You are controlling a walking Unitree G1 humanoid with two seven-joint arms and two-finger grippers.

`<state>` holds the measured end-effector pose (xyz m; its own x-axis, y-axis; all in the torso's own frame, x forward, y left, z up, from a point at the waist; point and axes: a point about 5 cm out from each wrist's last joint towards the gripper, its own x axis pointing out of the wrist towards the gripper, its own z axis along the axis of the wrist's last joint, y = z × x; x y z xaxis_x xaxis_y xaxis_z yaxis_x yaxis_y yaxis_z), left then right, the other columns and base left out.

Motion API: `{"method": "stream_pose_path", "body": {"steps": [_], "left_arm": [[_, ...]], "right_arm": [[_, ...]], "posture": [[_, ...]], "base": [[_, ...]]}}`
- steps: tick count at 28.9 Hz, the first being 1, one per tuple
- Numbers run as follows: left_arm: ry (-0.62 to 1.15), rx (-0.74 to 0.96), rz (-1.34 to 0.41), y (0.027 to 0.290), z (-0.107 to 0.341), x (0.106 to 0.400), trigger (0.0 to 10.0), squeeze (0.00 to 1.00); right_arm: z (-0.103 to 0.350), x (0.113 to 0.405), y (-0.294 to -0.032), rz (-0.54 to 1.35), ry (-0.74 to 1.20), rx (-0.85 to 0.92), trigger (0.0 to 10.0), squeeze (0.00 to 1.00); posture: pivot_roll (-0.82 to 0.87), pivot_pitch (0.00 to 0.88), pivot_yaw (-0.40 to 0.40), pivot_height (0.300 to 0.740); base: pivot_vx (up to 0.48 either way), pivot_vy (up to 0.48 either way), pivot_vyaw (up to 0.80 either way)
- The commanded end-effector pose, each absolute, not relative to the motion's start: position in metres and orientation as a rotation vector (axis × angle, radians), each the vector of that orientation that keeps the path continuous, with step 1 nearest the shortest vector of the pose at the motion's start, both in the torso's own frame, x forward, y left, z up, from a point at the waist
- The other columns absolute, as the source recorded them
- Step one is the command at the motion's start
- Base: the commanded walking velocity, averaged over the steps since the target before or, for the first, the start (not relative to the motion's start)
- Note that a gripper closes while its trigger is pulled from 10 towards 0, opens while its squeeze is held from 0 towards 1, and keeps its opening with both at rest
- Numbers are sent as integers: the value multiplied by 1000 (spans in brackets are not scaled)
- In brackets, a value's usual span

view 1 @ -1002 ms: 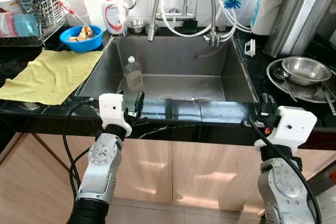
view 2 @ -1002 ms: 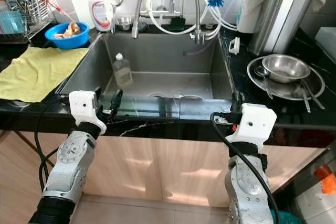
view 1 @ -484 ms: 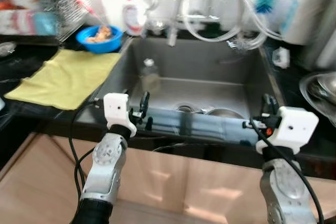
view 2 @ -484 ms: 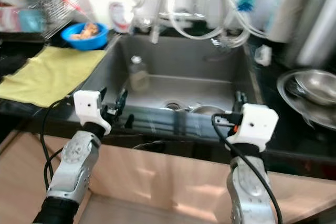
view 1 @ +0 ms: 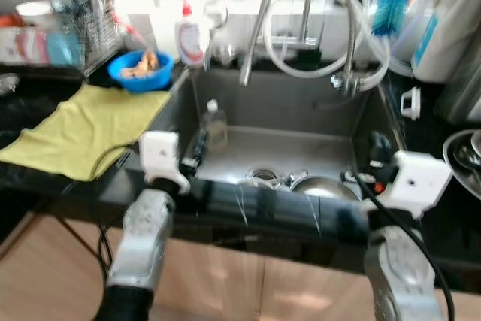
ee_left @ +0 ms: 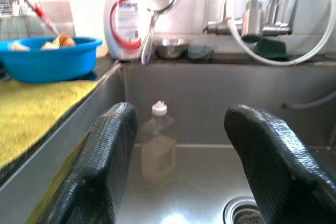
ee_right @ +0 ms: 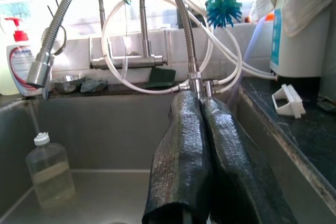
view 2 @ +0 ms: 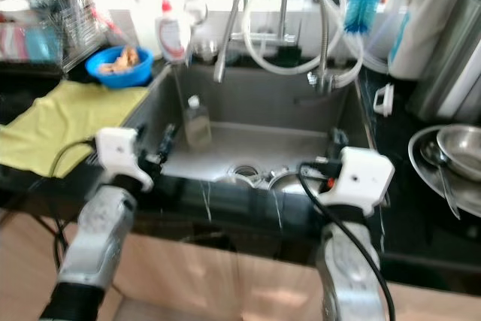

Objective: Kitchen organization

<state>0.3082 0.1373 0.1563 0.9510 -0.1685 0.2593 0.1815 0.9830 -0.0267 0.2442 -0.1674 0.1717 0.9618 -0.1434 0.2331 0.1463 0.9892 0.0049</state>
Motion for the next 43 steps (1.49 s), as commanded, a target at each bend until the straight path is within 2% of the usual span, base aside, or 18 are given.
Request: {"method": "stream_pose_path", "body": {"steps": [1,4,43], "left_arm": [[-247,-55,-183,137,154,308,10000,0],[-247,-57,-187,137,154,307,10000,0],[-252,-69,-178,137,156,306,10000,0]], "right_arm": [[172,243,-168,-150,-232,-17,10000,0],[171,243,-168,-163,-221,-10,10000,0],[168,244,-163,-146,-210,3,10000,0]], "posture": [[-155,0,54,740],[-154,0,55,740],[-148,0,57,740]], "base": [[0,0,0],[0,0,0],[0,28,-767]]}}
